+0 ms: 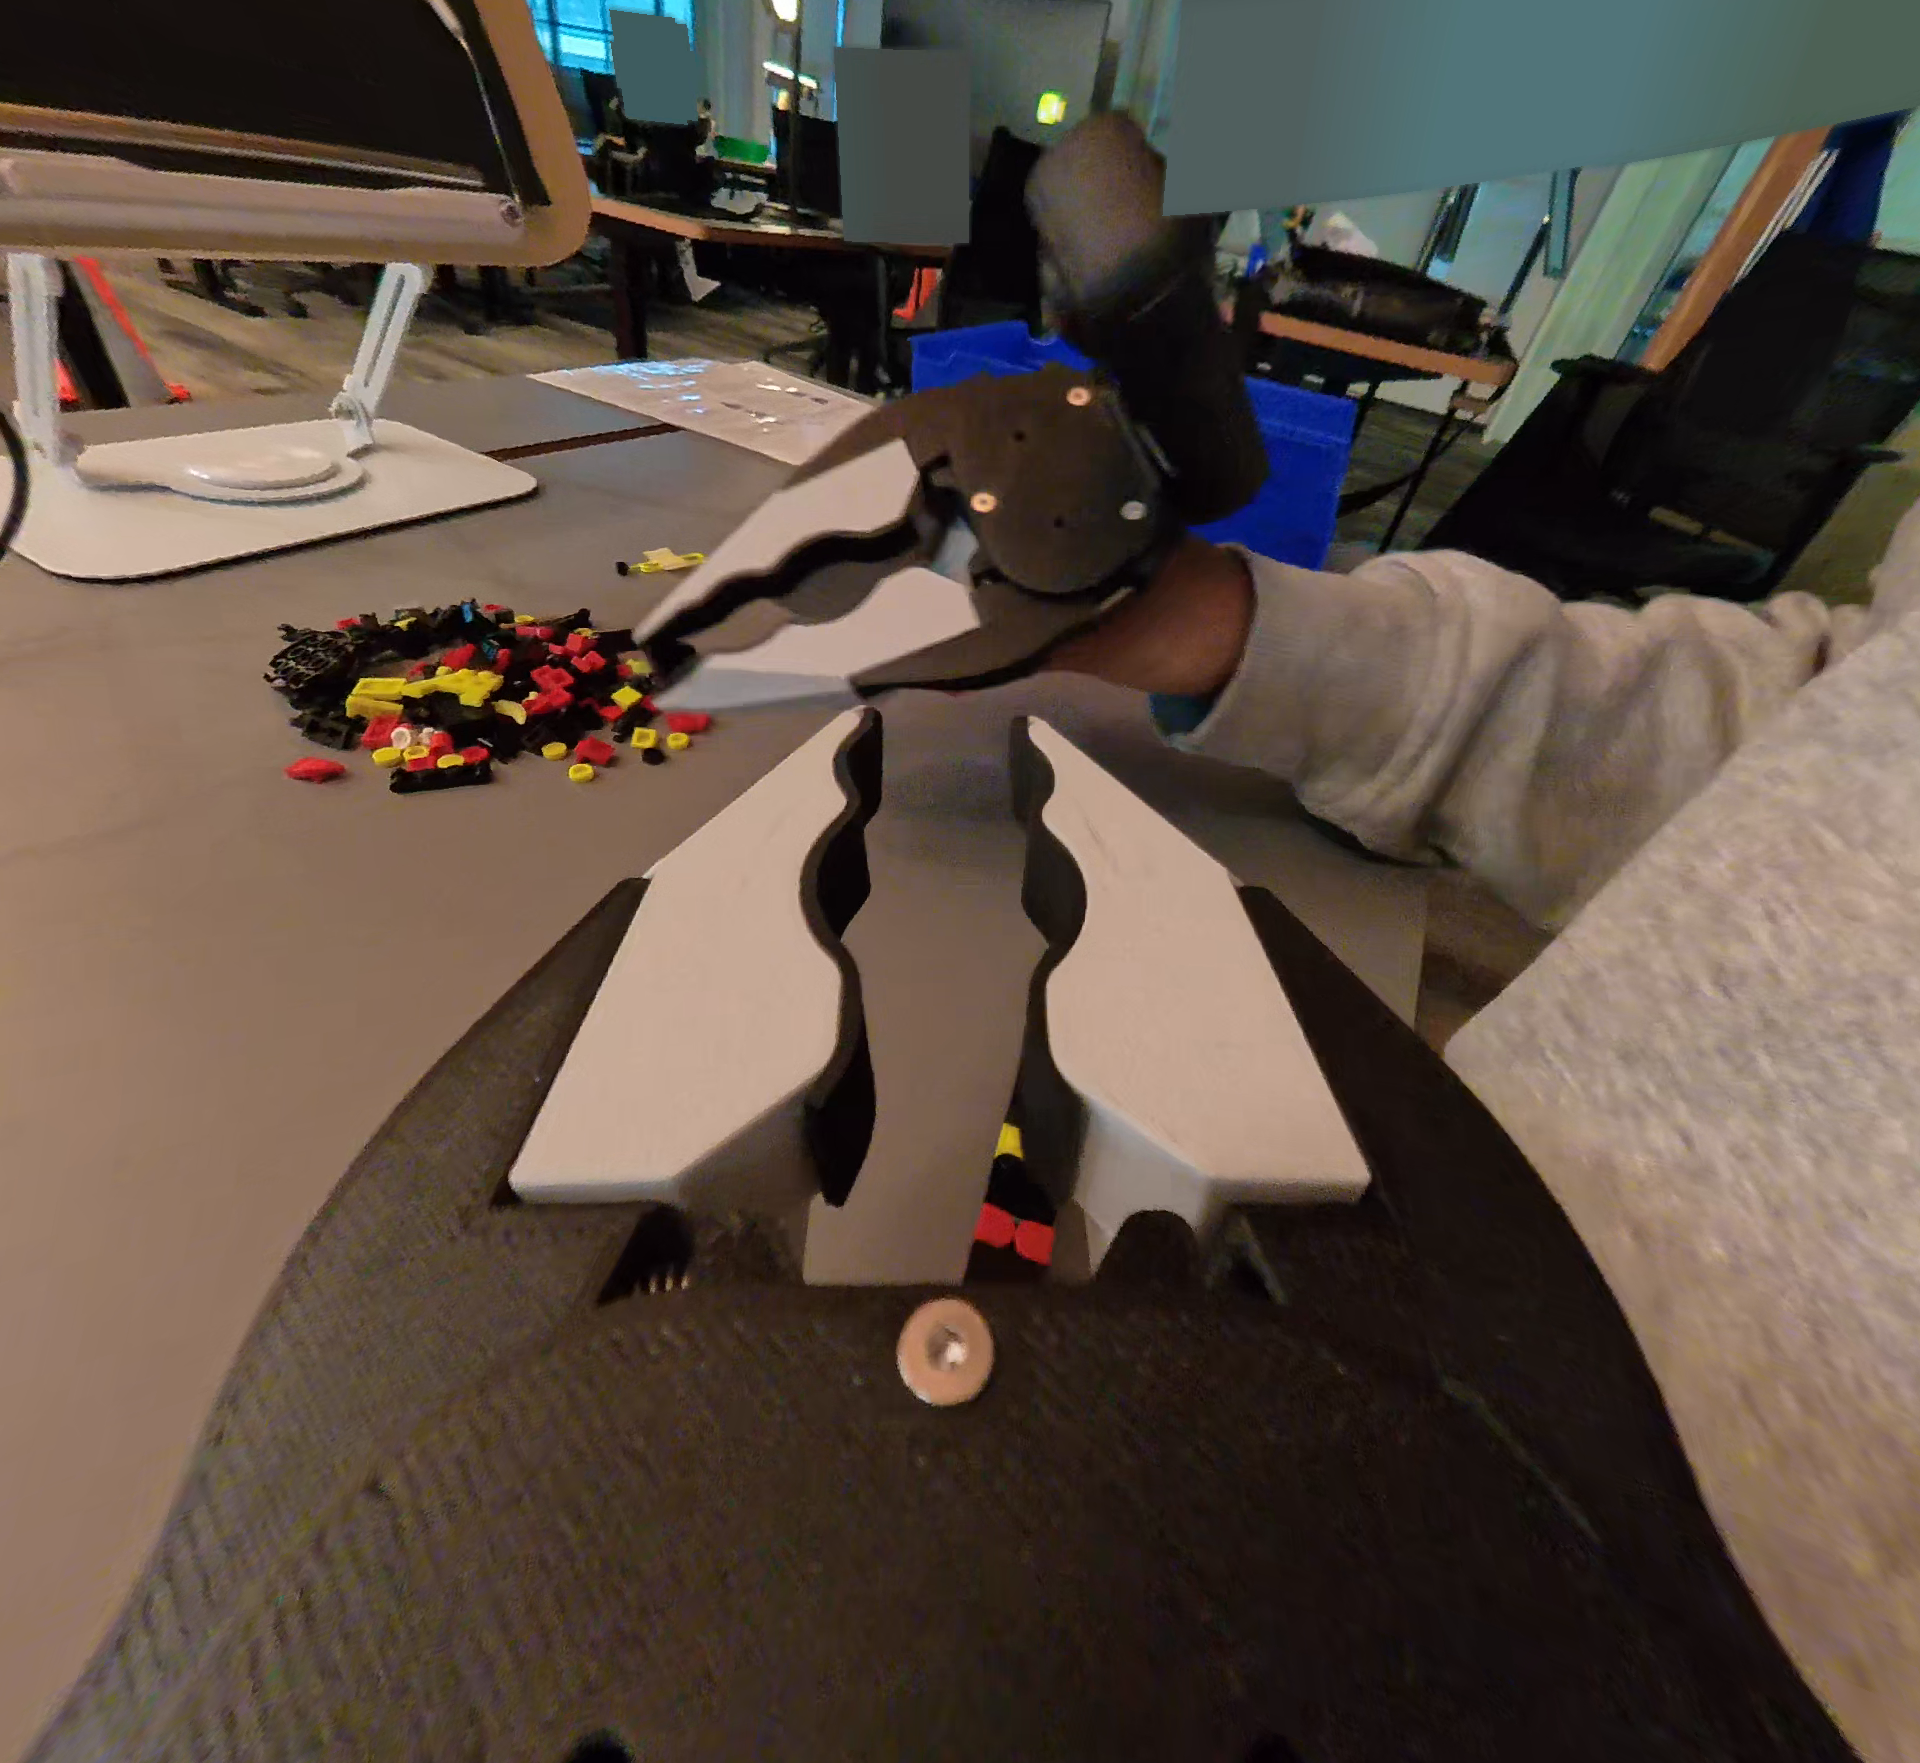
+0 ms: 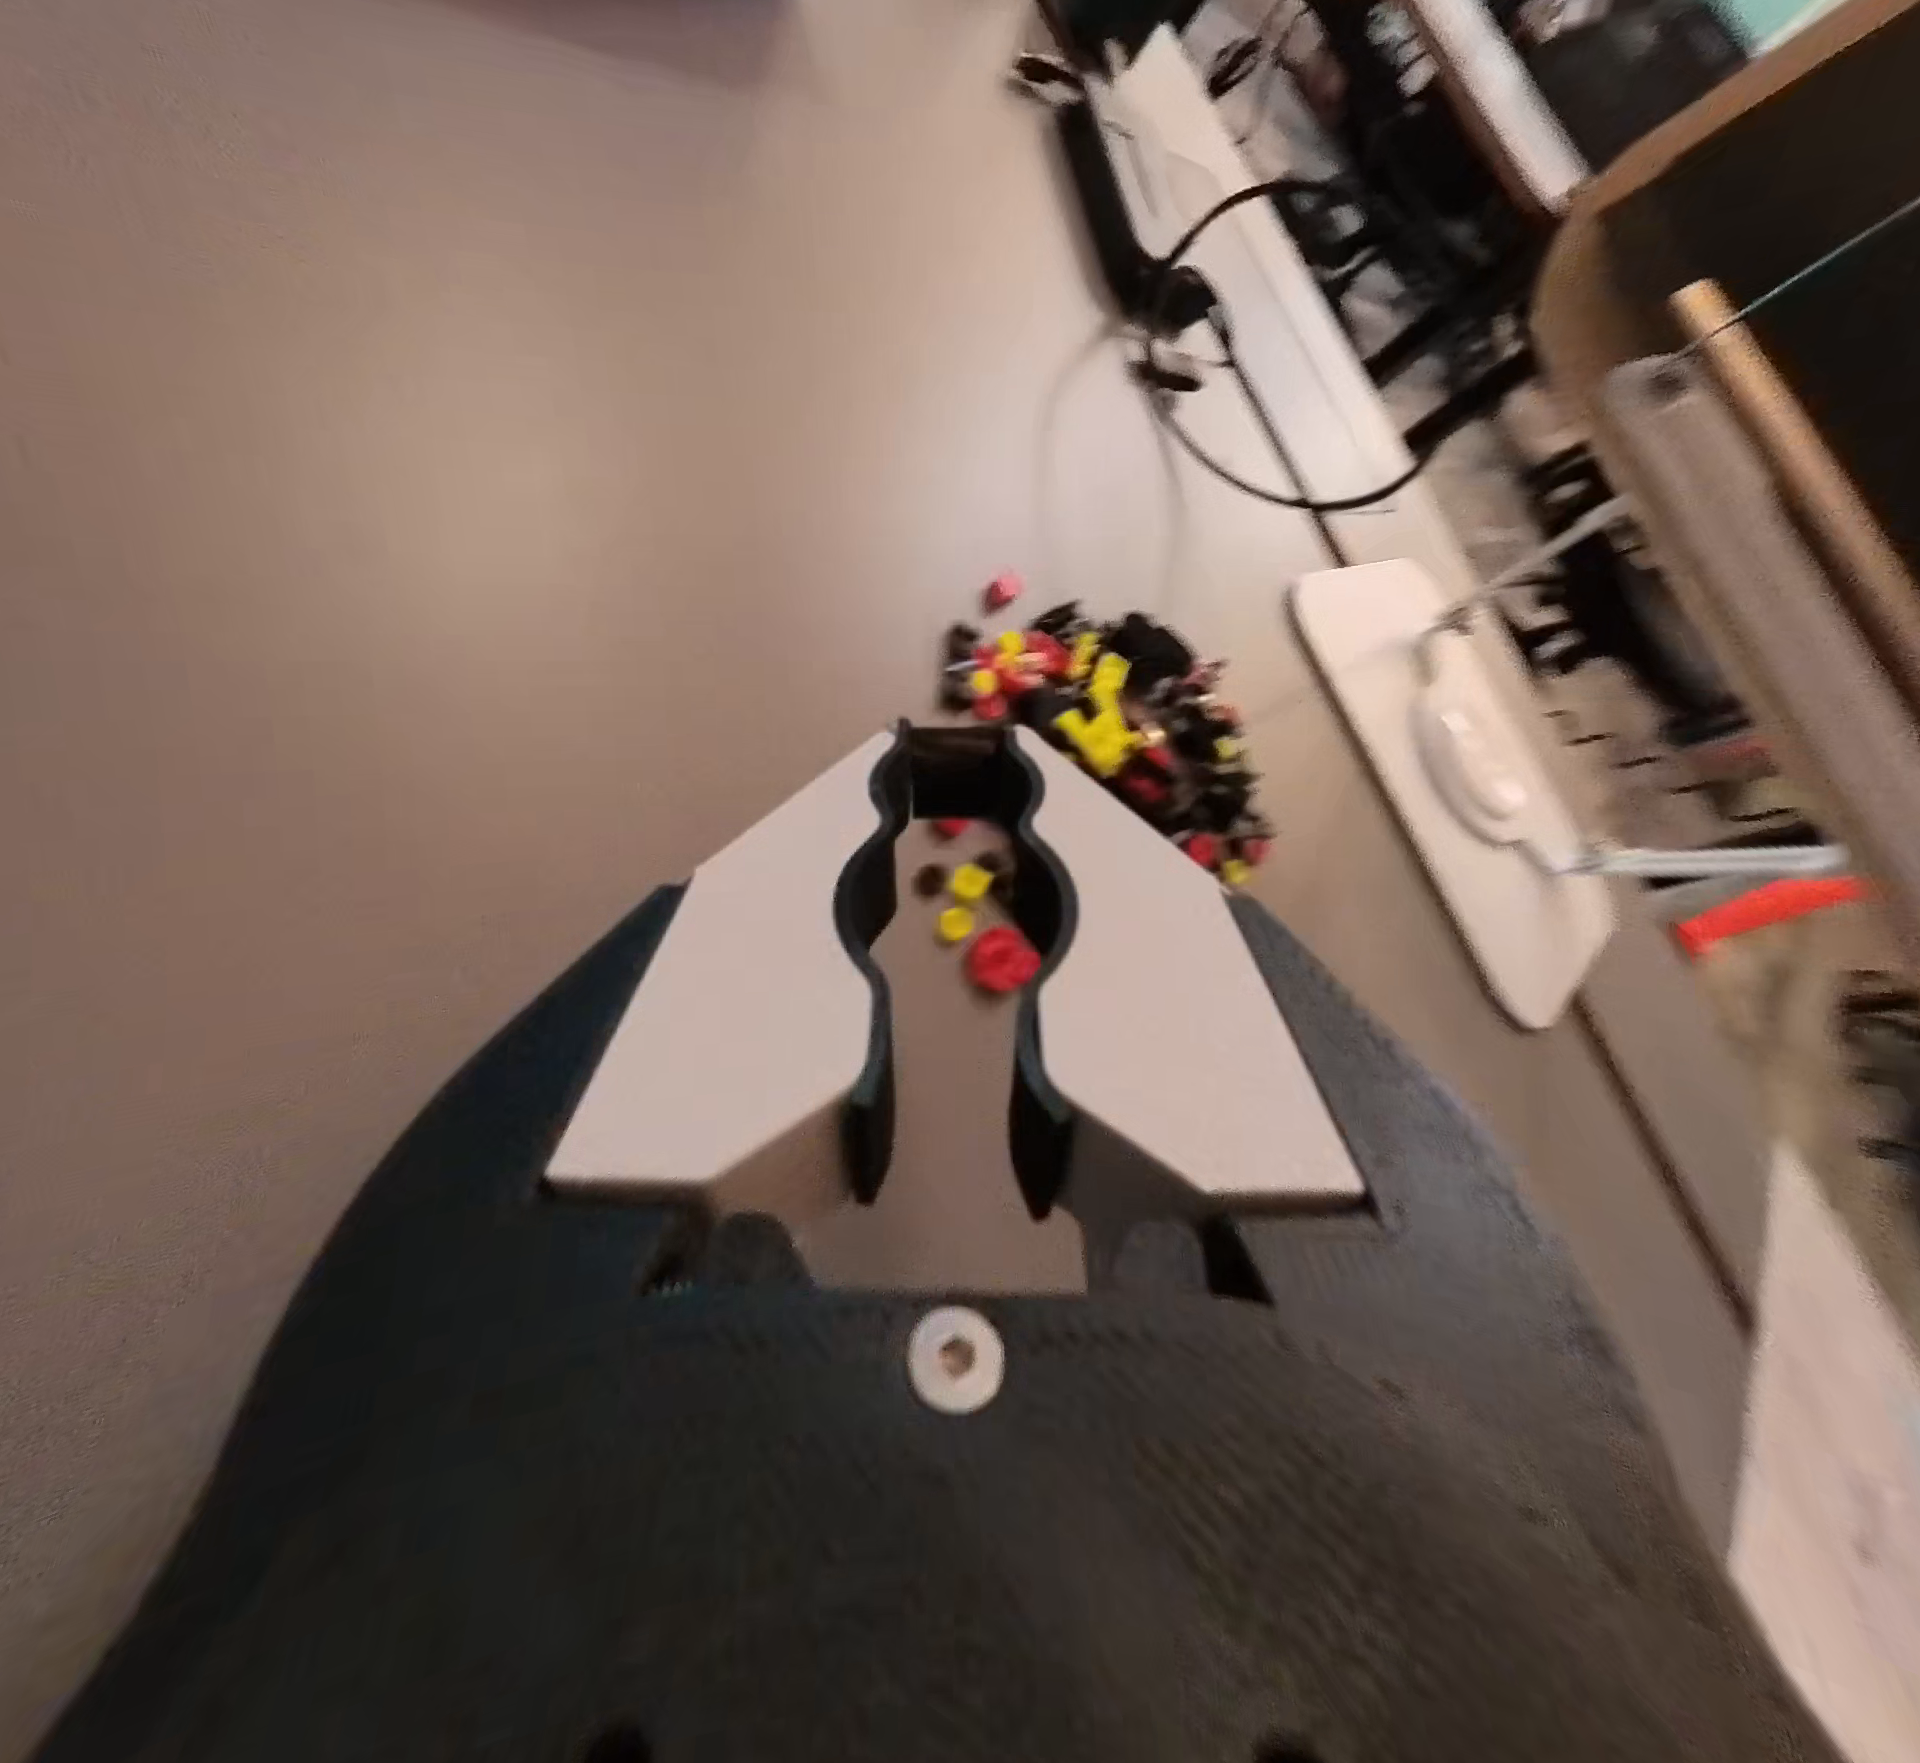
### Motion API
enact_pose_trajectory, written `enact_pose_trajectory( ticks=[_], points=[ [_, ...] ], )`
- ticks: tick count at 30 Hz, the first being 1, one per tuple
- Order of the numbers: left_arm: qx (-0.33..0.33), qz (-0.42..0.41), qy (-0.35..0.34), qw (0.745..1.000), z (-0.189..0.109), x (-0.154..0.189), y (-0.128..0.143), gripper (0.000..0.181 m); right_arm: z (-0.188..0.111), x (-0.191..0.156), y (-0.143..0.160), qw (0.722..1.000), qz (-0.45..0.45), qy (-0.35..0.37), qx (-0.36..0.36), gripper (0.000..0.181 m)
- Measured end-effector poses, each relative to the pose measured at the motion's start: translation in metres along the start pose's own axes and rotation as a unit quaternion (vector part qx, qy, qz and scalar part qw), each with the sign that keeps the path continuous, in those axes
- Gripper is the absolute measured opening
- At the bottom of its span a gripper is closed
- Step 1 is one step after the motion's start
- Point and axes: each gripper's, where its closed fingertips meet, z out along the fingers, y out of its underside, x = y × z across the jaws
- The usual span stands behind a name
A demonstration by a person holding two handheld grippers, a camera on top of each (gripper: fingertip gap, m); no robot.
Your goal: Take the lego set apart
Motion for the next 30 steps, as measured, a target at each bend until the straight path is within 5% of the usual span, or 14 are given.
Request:
enact_pose_trajectory(
  ticks=[3, 7, 13, 15, 17, 19, 23, 30],
  points=[
    [-0.001, 0.019, -0.013, 1.000, -0.003, -0.001, -0.001, 0.024, 0.022, 0.025, 0.009, 0.999, -0.013, 0.032, -0.021, 0.019],
    [0.008, 0.039, -0.030, 0.999, -0.009, -0.007, -0.010, 0.023, 0.032, 0.034, 0.026, 0.995, 0.061, 0.010, -0.072, 0.058],
    [-0.022, 0.035, -0.022, 0.999, -0.014, -0.016, -0.006, 0.019, -0.020, 0.023, 0.008, 0.997, 0.069, 0.017, -0.003, 0.059],
    [-0.067, 0.038, 0.030, 0.997, -0.013, -0.004, 0.007, 0.000, -0.043, 0.000, 0.004, 0.995, 0.101, -0.011, 0.015, 0.071],
    [-0.128, 0.042, 0.069, 0.988, -0.011, 0.007, 0.024, 0.005, -0.065, -0.031, -0.006, 0.988, 0.129, -0.066, 0.061, 0.088],
    [-0.201, 0.056, 0.100, 0.973, -0.010, 0.020, 0.046, 0.013, -0.081, -0.054, -0.011, 0.981, 0.135, -0.089, 0.104, 0.088],
    [-0.319, 0.137, 0.091, 0.933, -0.006, 0.027, 0.082, 0.035, -0.095, -0.098, -0.002, 0.981, 0.059, -0.154, 0.103, 0.055],
    [-0.378, 0.166, 0.078, 0.907, 0.010, 0.029, 0.107, 0.028, -0.096, -0.135, 0.005, 0.937, 0.082, -0.337, 0.049, 0.039]
  ],
)
